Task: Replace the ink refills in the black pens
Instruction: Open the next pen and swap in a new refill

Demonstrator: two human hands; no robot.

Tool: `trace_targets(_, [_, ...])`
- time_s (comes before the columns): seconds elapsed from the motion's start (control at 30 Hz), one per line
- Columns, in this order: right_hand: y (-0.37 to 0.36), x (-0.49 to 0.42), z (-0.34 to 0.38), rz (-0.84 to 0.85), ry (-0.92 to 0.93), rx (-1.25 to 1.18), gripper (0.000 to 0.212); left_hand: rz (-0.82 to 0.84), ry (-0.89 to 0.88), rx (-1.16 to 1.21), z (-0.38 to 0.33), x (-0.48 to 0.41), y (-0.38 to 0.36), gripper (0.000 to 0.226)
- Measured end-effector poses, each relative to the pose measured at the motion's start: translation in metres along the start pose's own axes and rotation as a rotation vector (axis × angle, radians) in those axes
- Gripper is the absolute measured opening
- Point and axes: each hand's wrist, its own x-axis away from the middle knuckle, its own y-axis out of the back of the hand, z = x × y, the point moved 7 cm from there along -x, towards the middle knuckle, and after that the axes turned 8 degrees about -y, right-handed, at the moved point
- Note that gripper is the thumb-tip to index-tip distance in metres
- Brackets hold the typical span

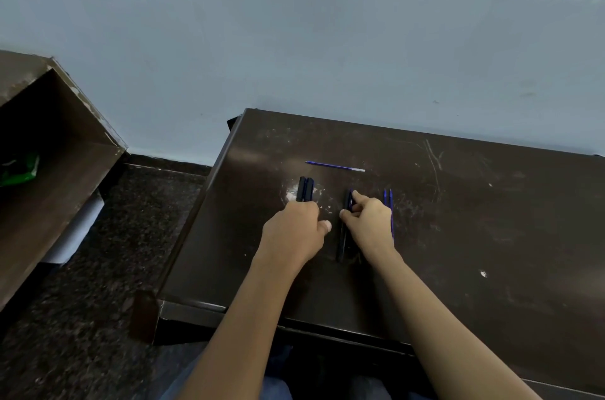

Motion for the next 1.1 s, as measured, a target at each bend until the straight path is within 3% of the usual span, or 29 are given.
trace_targets(0.33, [-0.001,-0.002,-0.004,-0.081,-0.001,-0.009,0.039,0.022,0.021,0.012,0.002,0.000,0.001,0.033])
trace_targets(0.83, [0.000,0.000,0.002,-0.095,-0.001,0.013,0.045,0.024,0.068,0.000,0.006,0.002,0.003,0.031])
trace_targets(0.93, [-0.002,0.010,0.020,-0.093,0.080,-0.016,0.045,-0.030,0.113,-0.003,0.011,0.002,0.008,0.028])
trace_targets(1.1, [-0.031,0.029,0.046,0.080,0.316,0.056,0.032,-0.111,0.166,-0.005,0.018,0.006,0.015,0.026])
